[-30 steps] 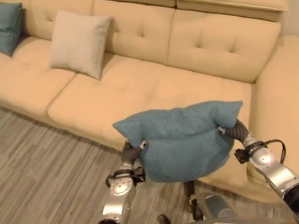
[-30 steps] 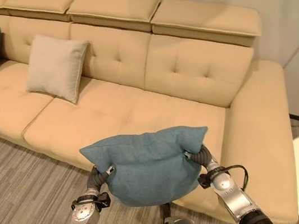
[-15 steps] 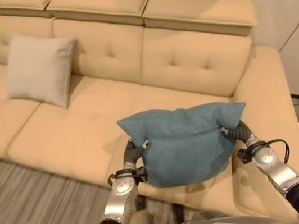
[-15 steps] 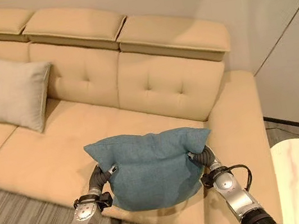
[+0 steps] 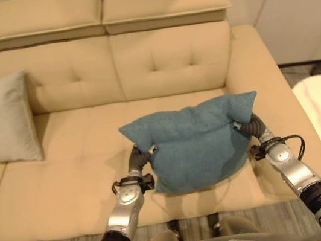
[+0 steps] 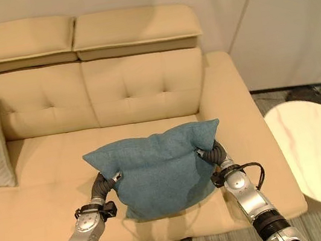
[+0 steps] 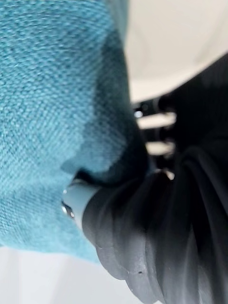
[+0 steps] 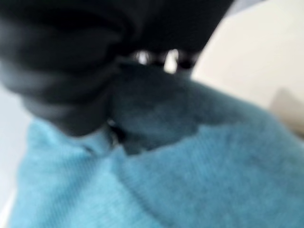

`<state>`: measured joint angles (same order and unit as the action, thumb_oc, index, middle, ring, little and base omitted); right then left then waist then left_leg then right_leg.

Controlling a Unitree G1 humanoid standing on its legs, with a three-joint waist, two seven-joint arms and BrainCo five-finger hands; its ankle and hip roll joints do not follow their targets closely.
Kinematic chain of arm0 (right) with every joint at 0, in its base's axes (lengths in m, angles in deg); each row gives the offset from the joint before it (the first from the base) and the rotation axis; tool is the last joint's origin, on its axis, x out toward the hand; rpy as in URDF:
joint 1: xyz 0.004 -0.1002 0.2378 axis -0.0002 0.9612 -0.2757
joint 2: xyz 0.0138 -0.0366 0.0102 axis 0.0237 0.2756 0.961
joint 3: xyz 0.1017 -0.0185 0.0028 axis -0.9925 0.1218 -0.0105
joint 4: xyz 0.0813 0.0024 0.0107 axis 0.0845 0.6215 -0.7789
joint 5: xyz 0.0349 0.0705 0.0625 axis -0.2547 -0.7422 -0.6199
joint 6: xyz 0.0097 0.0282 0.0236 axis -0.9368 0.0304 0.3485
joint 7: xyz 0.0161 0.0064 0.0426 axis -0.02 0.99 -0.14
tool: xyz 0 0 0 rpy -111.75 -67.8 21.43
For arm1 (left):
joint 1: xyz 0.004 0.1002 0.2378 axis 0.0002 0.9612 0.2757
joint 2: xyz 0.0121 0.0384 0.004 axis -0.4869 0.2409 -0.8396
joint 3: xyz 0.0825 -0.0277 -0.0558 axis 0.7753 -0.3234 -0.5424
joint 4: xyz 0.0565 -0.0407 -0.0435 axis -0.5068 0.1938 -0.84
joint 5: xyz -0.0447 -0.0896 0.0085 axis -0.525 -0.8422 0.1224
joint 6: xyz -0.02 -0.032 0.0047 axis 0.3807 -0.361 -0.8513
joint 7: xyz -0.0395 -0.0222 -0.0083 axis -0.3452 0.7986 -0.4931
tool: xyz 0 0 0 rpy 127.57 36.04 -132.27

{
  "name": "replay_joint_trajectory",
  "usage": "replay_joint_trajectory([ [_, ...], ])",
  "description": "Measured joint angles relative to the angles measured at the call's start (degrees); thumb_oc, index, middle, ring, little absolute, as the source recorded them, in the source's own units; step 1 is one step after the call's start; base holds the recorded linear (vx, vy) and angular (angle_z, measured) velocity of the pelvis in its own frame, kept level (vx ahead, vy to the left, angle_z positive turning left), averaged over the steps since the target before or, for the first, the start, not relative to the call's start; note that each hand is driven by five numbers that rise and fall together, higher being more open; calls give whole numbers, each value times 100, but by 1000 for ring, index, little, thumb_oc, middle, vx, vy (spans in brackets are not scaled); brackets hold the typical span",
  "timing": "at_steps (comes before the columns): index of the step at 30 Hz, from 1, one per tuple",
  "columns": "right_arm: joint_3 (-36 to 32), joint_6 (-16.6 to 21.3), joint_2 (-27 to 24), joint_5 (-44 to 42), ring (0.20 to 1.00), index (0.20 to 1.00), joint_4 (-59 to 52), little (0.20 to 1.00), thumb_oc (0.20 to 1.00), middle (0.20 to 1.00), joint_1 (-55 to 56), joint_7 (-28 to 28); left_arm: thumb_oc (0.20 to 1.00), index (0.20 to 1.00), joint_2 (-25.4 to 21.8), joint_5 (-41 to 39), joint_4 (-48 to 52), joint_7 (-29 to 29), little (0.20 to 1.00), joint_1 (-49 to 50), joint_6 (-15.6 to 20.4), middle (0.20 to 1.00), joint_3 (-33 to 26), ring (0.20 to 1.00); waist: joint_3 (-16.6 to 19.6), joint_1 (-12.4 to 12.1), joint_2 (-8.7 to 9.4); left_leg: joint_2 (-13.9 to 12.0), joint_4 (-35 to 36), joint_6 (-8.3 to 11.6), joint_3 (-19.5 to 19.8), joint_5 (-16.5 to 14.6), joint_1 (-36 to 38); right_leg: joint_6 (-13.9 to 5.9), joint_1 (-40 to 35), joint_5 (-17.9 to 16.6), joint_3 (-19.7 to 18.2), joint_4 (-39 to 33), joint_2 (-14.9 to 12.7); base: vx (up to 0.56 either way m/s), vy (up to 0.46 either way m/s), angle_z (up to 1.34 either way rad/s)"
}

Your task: Pick up all the scattered cushions and arrange them neatly on the sofa.

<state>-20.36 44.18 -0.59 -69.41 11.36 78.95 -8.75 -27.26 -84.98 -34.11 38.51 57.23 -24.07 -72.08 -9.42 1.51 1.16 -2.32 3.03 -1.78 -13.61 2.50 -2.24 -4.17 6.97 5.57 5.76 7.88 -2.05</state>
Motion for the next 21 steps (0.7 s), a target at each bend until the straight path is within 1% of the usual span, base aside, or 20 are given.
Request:
replay_joint_trajectory([
  [2,-5,1,-10,-5,200,200,-2,200,200,200,53,-2,200,200,14,-1,8,-1,200,3,29,200,-5,200,6,126,-10,29,-5,22,14,11,-52,21,61,-26,8,81,-25,63,0,-2],
  [3,-5,1,-10,-10,200,200,-2,200,200,200,70,-2,200,200,15,-1,8,-2,200,4,29,200,-5,200,7,137,-12,29,-7,37,25,22,-61,24,64,-23,8,82,-26,75,-18,7],
  [5,-10,3,-10,-15,200,200,-10,200,200,200,73,-2,200,200,29,0,8,1,200,14,29,200,-8,200,11,135,-18,39,-22,48,52,25,-74,34,83,-13,11,128,-33,76,-47,7],
  [9,-47,2,-18,-12,200,200,-191,200,200,200,98,0,200,200,75,1,15,8,200,52,29,200,-63,200,49,101,-72,65,-18,90,100,57,-136,164,312,150,70,511,-93,71,-71,8],
  [12,-75,1,-68,-13,200,200,-296,200,200,200,110,-5,200,200,84,4,107,18,200,61,29,200,-63,200,133,108,-123,69,-54,105,154,89,-315,174,527,225,131,683,-119,-1,-45,11],
  [17,-63,-16,-296,-55,200,200,-579,200,200,200,23,-35,200,200,79,2,303,193,200,-99,29,200,-66,200,136,73,-131,54,-257,100,166,93,-661,169,862,257,183,890,-148,-35,-21,3],
  [19,-10,-17,-410,-113,200,200,-673,200,200,200,-344,-119,200,200,12,-2,386,395,200,-426,29,200,-90,200,122,88,-112,54,-415,100,165,93,-952,175,1168,261,165,1045,-167,-89,-5,-1],
  [21,4,-18,-428,-131,200,200,-671,200,200,200,-733,-208,200,200,-61,-5,390,518,200,-753,34,200,-157,200,112,90,-95,61,-428,82,146,142,-1107,176,1391,254,140,1147,-184,-52,4,-11],
])
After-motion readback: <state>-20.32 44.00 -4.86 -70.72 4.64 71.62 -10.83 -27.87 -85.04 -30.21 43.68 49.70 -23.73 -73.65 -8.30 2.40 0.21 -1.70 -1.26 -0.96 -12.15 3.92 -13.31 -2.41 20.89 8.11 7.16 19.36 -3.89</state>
